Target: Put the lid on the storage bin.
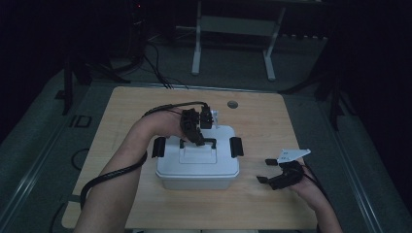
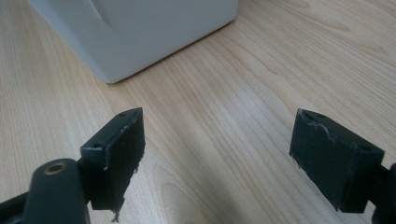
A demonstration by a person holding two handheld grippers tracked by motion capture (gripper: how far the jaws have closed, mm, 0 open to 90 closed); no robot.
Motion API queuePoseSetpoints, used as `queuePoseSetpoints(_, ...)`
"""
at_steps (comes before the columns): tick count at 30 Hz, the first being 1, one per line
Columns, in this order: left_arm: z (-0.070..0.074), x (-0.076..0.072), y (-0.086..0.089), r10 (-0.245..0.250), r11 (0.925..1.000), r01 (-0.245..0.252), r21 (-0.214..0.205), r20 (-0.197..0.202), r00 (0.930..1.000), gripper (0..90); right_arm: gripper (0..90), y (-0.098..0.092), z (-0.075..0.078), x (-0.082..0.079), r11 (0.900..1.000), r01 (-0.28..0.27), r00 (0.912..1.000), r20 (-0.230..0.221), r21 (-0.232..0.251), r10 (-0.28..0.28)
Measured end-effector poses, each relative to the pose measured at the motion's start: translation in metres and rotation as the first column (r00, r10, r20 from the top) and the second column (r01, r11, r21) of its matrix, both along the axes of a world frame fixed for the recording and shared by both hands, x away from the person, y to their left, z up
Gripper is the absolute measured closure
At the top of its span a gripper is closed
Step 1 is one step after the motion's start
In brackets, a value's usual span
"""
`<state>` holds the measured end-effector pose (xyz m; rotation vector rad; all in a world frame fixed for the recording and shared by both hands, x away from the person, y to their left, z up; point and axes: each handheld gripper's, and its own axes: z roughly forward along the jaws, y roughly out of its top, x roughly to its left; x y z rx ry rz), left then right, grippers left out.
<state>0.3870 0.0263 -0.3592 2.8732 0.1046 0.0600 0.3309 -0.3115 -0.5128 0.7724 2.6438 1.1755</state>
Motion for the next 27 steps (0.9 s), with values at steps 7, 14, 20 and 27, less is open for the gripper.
queuePoseSetpoints(7,-0.002,0.002,0.002,0.03,0.9994,-0.031,0.017,0.058,0.9979,75.0,17.7,0.002,0.0,0.0,1.0,-0.006,1.0,0.001,0.004,0.006)
queuePoseSetpoints(14,-0.007,0.006,0.019,0.144,0.989,-0.141,-0.046,0.075,0.9867,34.3,17.7,0.002,-0.001,0.0,1.0,-0.005,1.0,-0.004,-0.001,0.005)
queuePoseSetpoints(20,-0.012,0.004,0.038,0.196,0.976,-0.184,-0.117,0.104,0.975,15.5,17.7,0.003,0.0,0.0,1.0,-0.008,1.0,0.001,-0.004,0.008)
queuePoseSetpoints(27,-0.016,-0.004,0.062,0.224,0.9592,-0.205,-0.195,0.08,0.9713,13.9,17.7,0.0,-0.001,0.0,1.0,0.003,1.0,-0.004,-0.006,-0.003)
